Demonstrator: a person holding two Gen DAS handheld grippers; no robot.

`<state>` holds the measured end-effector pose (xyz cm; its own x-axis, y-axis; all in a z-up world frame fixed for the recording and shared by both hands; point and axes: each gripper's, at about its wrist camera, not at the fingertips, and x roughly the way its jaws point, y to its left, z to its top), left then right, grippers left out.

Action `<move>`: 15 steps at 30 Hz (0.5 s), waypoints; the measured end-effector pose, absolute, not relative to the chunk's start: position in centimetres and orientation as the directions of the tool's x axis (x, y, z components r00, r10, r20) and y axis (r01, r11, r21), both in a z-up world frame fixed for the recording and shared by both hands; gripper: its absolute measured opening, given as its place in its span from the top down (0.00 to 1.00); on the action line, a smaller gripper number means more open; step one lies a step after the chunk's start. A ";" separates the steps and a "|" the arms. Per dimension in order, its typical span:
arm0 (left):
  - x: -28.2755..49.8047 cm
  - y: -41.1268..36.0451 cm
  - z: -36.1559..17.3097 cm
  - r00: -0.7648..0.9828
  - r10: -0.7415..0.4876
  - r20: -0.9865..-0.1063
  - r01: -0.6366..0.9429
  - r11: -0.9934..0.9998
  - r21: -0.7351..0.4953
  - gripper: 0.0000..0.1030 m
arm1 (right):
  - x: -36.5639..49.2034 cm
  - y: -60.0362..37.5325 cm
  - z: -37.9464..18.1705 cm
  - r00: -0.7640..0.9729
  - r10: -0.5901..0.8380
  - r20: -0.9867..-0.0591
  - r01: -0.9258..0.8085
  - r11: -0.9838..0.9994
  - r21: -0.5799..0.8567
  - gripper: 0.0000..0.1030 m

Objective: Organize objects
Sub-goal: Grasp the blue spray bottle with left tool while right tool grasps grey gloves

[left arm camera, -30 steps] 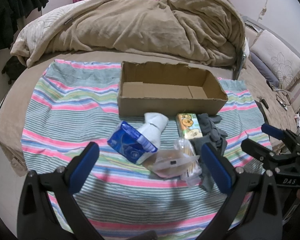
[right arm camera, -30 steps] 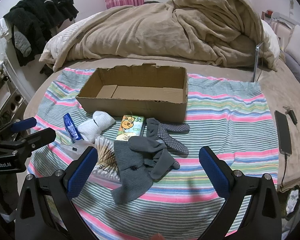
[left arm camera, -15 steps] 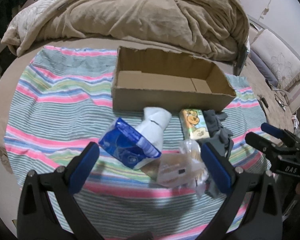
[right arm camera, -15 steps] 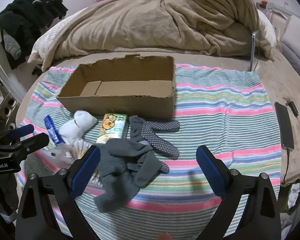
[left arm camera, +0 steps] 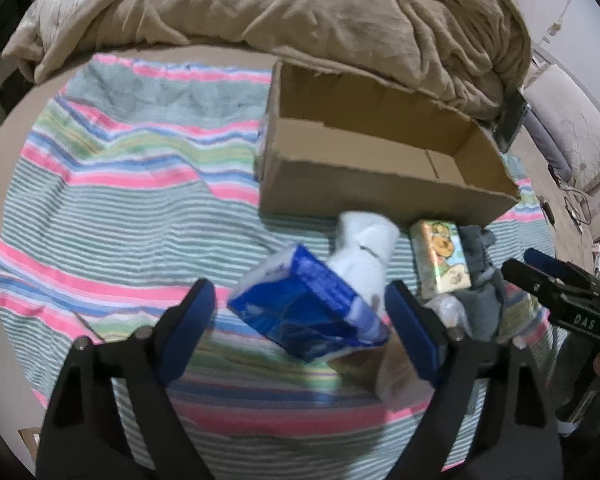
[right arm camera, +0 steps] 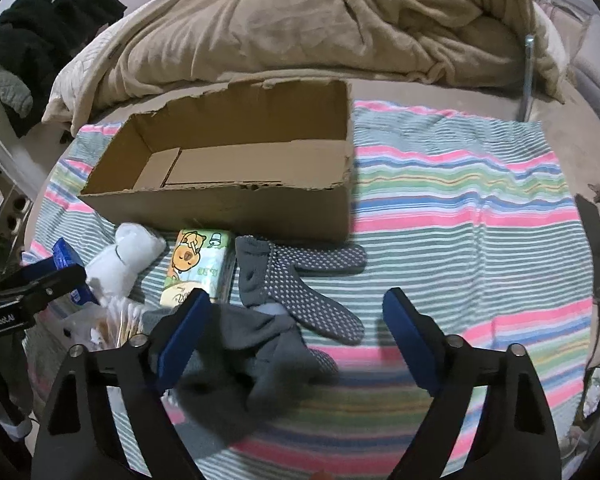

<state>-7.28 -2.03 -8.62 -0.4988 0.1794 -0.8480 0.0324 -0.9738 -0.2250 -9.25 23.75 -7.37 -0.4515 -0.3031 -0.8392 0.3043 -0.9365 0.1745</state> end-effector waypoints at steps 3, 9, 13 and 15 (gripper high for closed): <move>-7.6 -2.2 -9.6 -0.484 0.203 -0.851 0.031 -0.968 -0.248 0.22 | -9.9 23.2 -8.2 -0.430 -0.311 -0.847 0.312 -0.932 0.184 0.18; -7.9 -2.0 -9.8 -0.498 0.218 -0.839 0.023 -0.964 -0.264 0.29 | -11.0 22.8 -9.5 -0.402 -0.315 -0.860 0.299 -0.933 0.202 0.27; -7.4 -2.1 -9.3 -0.515 0.230 -0.825 0.006 -0.962 -0.272 0.38 | -11.3 22.2 -10.5 -0.357 -0.345 -0.868 0.329 -0.916 0.228 0.60; -7.1 -2.1 -9.0 -0.518 0.235 -0.823 -0.005 -0.962 -0.272 0.40 | -11.2 22.0 -10.6 -0.345 -0.362 -0.866 0.344 -0.907 0.242 0.71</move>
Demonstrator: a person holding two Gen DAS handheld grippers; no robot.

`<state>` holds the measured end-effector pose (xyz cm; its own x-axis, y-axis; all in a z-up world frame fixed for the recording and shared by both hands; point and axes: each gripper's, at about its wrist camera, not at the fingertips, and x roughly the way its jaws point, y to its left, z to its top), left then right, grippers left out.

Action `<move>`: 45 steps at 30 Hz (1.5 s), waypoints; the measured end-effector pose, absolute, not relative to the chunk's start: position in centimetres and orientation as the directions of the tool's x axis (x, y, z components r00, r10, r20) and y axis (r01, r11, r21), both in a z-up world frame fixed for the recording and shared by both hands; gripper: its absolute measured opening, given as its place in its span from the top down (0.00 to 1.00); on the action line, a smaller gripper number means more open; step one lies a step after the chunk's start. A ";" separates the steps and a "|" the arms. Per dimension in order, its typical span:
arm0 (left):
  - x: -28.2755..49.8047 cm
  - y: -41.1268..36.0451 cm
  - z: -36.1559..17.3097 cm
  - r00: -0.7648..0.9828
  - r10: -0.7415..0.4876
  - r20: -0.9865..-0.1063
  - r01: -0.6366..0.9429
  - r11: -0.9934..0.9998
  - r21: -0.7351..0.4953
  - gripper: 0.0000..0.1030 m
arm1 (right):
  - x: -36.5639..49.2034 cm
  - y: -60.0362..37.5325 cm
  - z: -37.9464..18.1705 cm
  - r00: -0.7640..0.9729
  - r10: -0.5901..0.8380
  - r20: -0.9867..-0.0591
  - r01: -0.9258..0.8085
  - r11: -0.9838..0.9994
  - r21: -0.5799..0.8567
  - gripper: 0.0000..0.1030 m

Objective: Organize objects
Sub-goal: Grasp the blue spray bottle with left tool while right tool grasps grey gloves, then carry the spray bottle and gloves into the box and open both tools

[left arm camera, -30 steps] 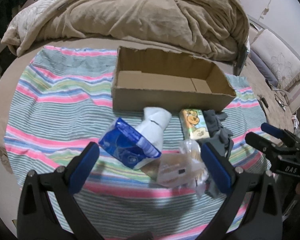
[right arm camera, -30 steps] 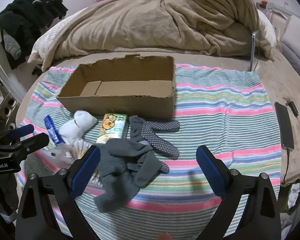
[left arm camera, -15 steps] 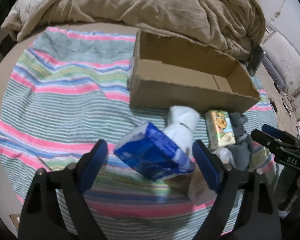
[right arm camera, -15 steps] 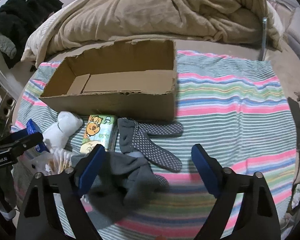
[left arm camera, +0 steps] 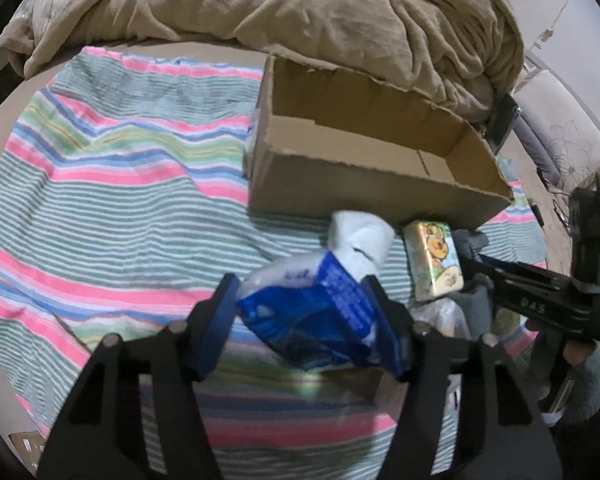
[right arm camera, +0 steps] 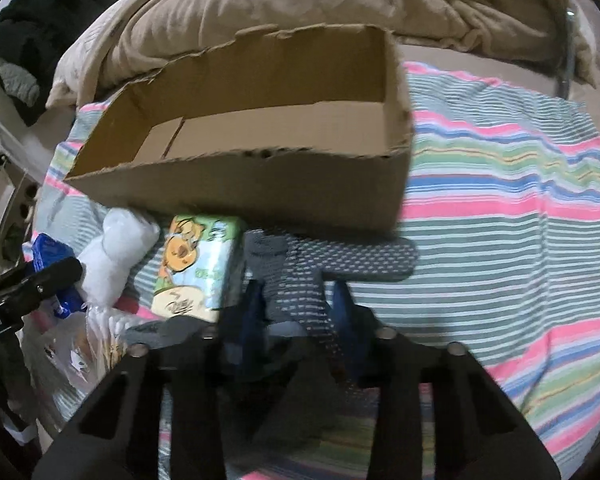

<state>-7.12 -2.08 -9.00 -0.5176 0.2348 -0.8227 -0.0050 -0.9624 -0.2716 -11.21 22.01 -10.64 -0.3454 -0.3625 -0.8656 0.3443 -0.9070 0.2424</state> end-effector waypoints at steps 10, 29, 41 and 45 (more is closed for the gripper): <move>-5.6 -1.7 -6.8 -0.568 0.236 -0.789 -0.051 -0.966 -0.253 0.55 | -10.1 22.8 -8.8 -0.395 -0.392 -0.831 0.353 -0.900 0.257 0.79; -2.6 0.1 -6.1 -0.549 0.291 -0.783 -0.125 -0.955 -0.268 0.81 | -7.8 24.2 -4.2 -0.498 -0.423 -0.757 0.365 -0.894 0.259 0.79; -2.5 0.8 -3.1 -0.595 0.302 -0.745 -0.172 -0.953 -0.248 0.85 | -7.1 25.4 -1.7 -0.549 -0.428 -0.718 0.366 -0.895 0.254 0.79; -2.9 0.9 -1.4 -0.624 0.302 -0.721 -0.185 -0.953 -0.239 0.85 | -7.3 25.3 -1.0 -0.557 -0.431 -0.710 0.374 -0.893 0.249 0.79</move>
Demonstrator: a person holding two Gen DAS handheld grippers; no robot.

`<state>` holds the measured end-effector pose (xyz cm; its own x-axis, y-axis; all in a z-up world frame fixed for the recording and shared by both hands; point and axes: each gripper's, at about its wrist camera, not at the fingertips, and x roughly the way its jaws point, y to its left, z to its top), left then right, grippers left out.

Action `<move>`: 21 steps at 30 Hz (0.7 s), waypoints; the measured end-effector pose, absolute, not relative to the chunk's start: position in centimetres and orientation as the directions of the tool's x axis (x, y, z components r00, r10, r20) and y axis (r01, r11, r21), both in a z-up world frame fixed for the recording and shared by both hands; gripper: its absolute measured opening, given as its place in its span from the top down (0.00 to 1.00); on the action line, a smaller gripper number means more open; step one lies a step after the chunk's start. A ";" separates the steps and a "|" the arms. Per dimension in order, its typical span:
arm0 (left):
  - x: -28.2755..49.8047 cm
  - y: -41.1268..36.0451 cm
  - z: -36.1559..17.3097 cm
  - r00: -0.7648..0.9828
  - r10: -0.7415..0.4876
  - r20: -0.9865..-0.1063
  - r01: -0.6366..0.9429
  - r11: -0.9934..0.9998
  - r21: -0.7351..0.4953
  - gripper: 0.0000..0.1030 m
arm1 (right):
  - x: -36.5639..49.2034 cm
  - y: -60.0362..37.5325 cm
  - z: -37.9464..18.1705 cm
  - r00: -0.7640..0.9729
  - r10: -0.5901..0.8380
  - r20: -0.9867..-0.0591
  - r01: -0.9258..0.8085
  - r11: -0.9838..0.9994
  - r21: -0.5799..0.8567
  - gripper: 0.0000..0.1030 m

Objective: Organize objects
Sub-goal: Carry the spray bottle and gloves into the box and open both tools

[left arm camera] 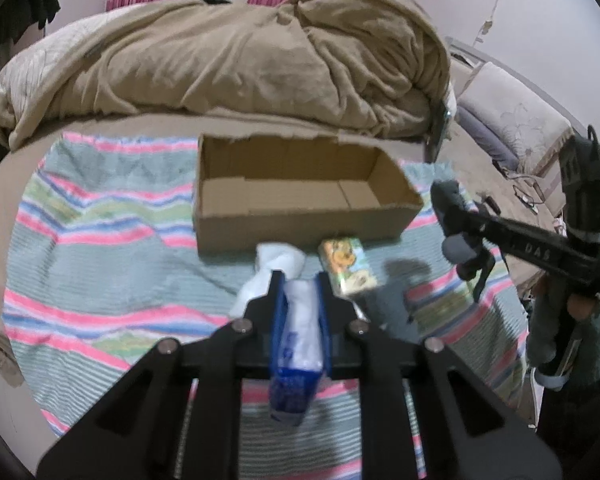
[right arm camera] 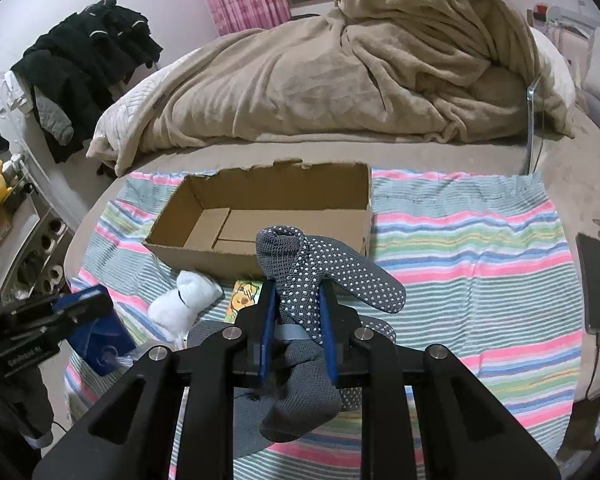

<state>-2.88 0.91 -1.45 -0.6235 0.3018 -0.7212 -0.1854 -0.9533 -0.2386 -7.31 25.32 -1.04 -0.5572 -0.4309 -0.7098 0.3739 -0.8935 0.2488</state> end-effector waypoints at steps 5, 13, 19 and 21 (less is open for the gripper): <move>-4.0 1.2 0.7 -0.658 0.304 -0.689 -0.216 -0.953 -0.214 0.85 | -7.9 25.0 -0.4 -0.566 -0.436 -0.700 0.382 -0.891 0.247 0.79; -7.4 1.2 2.5 -0.686 0.324 -0.651 -0.234 -0.946 -0.224 0.85 | -10.0 24.2 0.8 -0.589 -0.441 -0.677 0.406 -0.886 0.224 0.79; -10.2 1.1 2.6 -0.685 0.343 -0.643 -0.245 -0.939 -0.239 0.85 | -12.5 23.8 0.9 -0.596 -0.437 -0.674 0.411 -0.887 0.212 0.79; -10.9 1.2 2.4 -0.687 0.331 -0.646 -0.247 -0.943 -0.222 0.85 | -13.3 23.7 0.8 -0.597 -0.437 -0.673 0.411 -0.887 0.212 0.79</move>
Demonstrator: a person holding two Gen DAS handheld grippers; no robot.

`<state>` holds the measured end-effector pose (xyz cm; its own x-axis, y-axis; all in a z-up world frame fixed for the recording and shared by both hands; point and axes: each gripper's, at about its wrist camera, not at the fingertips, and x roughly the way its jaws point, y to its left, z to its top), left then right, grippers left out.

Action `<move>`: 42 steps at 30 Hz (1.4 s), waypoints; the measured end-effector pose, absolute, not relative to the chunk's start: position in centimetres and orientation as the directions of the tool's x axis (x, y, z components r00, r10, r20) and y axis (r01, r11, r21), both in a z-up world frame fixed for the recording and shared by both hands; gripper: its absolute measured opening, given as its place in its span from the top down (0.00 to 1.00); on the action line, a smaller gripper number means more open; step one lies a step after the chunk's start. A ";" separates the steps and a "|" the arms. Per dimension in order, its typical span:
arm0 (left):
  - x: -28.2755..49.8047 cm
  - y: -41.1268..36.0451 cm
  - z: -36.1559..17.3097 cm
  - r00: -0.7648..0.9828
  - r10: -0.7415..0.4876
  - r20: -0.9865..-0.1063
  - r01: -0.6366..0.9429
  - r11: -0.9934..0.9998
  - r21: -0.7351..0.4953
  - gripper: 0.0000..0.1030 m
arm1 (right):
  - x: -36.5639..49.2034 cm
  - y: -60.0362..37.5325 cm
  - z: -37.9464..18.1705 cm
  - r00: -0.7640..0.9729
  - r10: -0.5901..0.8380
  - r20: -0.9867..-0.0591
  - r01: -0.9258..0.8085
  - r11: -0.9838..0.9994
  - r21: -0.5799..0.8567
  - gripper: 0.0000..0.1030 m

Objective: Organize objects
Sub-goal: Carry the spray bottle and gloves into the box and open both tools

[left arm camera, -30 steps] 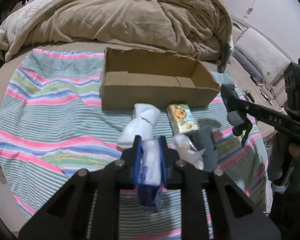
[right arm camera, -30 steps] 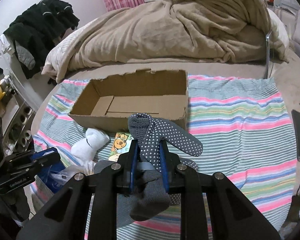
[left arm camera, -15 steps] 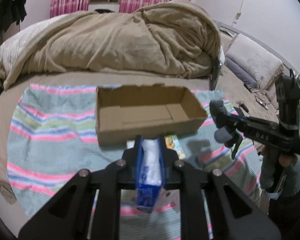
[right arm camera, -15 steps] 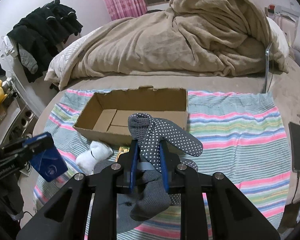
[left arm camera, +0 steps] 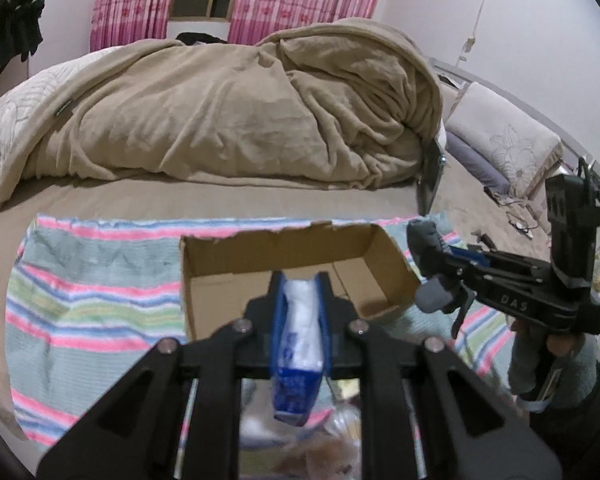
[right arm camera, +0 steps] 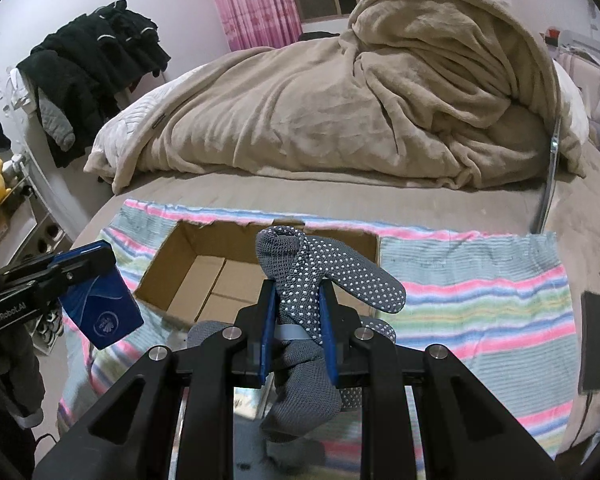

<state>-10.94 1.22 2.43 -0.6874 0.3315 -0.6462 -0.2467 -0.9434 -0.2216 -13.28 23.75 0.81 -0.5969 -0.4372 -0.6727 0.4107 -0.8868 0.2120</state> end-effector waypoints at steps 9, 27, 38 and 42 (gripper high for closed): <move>-15.5 0.8 -0.1 -0.668 0.291 -0.685 -0.213 -0.957 -0.198 0.85 | -16.3 23.2 -0.7 -0.580 -0.442 -0.685 0.413 -0.884 0.220 0.79; -19.3 -0.1 -4.4 -0.608 0.253 -0.753 -0.152 -0.967 -0.202 0.64 | -19.1 22.2 -4.5 -0.536 -0.408 -0.739 0.379 -0.899 0.222 0.65; -15.9 -1.4 -2.2 -0.631 0.258 -0.732 -0.142 -0.966 -0.218 0.53 | -16.7 22.2 -2.2 -0.563 -0.405 -0.720 0.372 -0.903 0.217 0.54; -14.4 -1.4 -1.6 -0.633 0.262 -0.728 -0.145 -0.965 -0.221 0.52 | -15.4 22.3 -1.5 -0.568 -0.404 -0.717 0.370 -0.904 0.216 0.54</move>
<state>-14.42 -1.40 -1.60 -0.6335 0.2617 -0.7281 -0.1447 -0.9645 -0.2208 -15.36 22.26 -1.51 -0.5677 -0.4041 -0.7172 0.3699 -0.9036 0.2163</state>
